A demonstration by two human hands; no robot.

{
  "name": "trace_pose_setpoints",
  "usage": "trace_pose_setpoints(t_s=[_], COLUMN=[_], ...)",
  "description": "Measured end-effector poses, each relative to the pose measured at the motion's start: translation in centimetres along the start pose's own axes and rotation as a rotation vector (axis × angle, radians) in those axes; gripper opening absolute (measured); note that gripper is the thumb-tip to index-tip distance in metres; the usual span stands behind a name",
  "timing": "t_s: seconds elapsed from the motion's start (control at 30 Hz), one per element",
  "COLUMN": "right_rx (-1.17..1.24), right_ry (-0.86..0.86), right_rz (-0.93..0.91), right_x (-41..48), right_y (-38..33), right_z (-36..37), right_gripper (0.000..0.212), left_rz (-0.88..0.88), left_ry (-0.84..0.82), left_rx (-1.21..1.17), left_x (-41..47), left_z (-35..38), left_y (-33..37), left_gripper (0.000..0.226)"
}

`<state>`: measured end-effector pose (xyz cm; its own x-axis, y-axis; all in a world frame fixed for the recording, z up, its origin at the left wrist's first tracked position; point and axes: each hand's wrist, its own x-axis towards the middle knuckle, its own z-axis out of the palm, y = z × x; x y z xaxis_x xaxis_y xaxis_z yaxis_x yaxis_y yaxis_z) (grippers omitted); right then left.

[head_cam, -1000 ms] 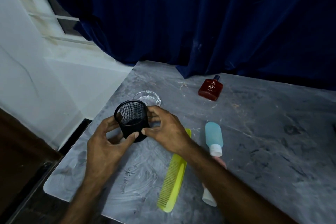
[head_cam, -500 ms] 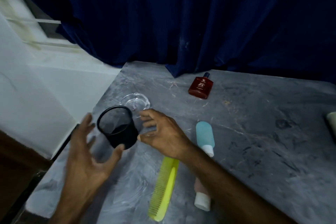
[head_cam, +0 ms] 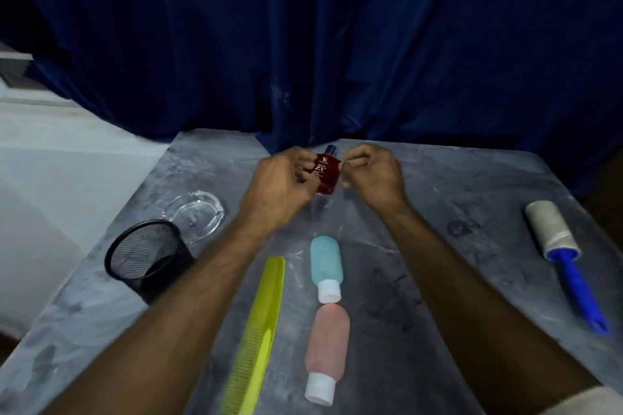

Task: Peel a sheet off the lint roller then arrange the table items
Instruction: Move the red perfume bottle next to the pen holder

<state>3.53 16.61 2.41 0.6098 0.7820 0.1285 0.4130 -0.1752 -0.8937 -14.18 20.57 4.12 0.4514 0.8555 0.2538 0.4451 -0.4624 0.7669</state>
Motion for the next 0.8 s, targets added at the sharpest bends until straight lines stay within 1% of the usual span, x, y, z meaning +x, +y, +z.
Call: trace_pose_setpoints(t_s=[0.07, 0.17, 0.27, 0.33, 0.47, 0.53, 0.63, 0.7, 0.8], right_rx=[-0.072, -0.134, -0.156, -0.166, -0.178, -0.171, -0.157, -0.114, -0.007], right_ry=[0.011, -0.01, -0.048, -0.073, -0.1, -0.093, -0.076, -0.065, -0.031], right_rz=[0.013, 0.047, 0.101, 0.108, 0.127, 0.136, 0.131, 0.128, 0.119], right_x=[1.0, 2.0, 2.6, 2.8, 3.0, 3.2, 3.2, 3.0, 2.4], right_y=[0.7, 1.7, 2.4, 2.7, 3.0, 3.2, 3.6, 3.8, 3.8], right_z=[0.2, 1.0, 1.8, 2.3, 2.8, 2.9, 2.8, 2.7, 2.5], right_gripper=[0.012, 0.01, 0.017, 0.022, 0.032, 0.033, 0.037, 0.038, 0.034], left_rz=[-0.078, -0.15, -0.225, -0.275, -0.318, -0.332, -0.355, -0.328, -0.225], left_ry=[-0.038, -0.09, -0.178, -0.221, -0.208, -0.186, -0.144, -0.113, 0.003], left_rx=[0.089, 0.261, 0.405, 0.429, 0.395, 0.352, 0.236, 0.173, 0.08], left_x=[2.9, 5.8, 7.5, 8.0, 8.1, 8.0, 7.7, 6.9, 5.1], left_z=[1.5, 2.7, 3.7, 4.2, 4.6, 4.9, 5.0, 4.8, 4.8], left_y=[-0.6, -1.4, -2.2, -2.9, -4.3, -4.6, -4.8, -4.7, -4.3], left_gripper=[0.033, 0.043, 0.045, 0.046, 0.046, 0.047, 0.058, 0.063, 0.051])
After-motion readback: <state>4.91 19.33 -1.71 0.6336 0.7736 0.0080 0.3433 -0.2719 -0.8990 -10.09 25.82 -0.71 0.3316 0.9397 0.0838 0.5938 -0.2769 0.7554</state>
